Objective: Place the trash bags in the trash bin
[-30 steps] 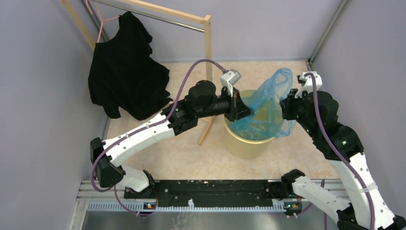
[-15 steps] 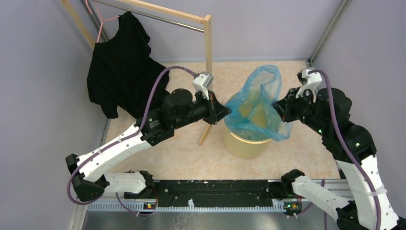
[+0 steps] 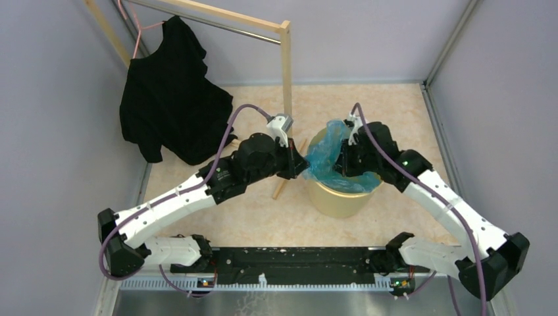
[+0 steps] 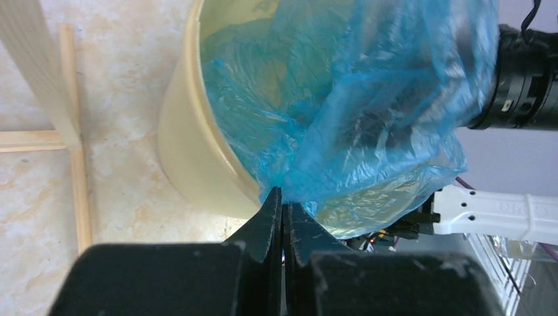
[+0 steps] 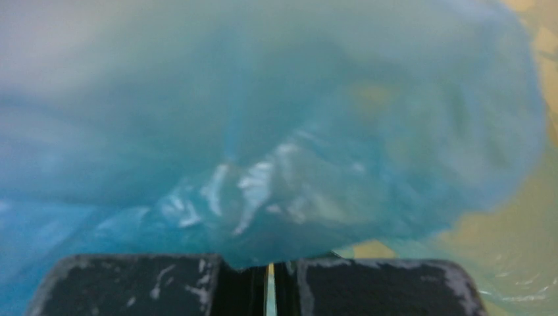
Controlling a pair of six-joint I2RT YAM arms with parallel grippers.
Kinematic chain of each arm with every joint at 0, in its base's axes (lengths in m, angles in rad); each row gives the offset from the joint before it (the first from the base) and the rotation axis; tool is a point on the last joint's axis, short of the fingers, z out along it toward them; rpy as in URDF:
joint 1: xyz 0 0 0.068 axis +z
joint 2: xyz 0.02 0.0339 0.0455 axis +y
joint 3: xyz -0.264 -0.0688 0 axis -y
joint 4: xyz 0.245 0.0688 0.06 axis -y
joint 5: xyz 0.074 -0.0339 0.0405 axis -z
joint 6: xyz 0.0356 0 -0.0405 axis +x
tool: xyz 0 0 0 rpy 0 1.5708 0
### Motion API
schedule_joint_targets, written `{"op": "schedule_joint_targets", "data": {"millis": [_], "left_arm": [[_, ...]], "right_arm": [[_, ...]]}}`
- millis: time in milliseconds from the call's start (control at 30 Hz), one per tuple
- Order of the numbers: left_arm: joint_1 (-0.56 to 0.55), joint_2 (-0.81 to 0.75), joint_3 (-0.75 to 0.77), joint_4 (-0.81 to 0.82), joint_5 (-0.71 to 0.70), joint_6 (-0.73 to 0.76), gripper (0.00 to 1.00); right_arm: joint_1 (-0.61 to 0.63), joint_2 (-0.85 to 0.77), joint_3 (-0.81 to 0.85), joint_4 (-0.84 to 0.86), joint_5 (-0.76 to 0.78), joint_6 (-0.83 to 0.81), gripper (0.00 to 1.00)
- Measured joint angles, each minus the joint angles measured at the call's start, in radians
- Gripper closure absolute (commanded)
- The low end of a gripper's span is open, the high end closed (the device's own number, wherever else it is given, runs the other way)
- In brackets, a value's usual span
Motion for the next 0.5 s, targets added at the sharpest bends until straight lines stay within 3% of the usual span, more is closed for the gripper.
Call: {"op": "schedule_joint_targets", "data": {"millis": [267, 500], "left_arm": [[0.006, 0.003, 0.011, -0.021, -0.026, 0.018, 0.94], [0.017, -0.014, 0.135, -0.079, -0.045, 0.051, 0.89]], "right_arm": [[0.026, 0.082, 0.048, -0.061, 0.166, -0.045, 1.0], [0.026, -0.012, 0.449, -0.261, 0.294, -0.109, 0.97]]}}
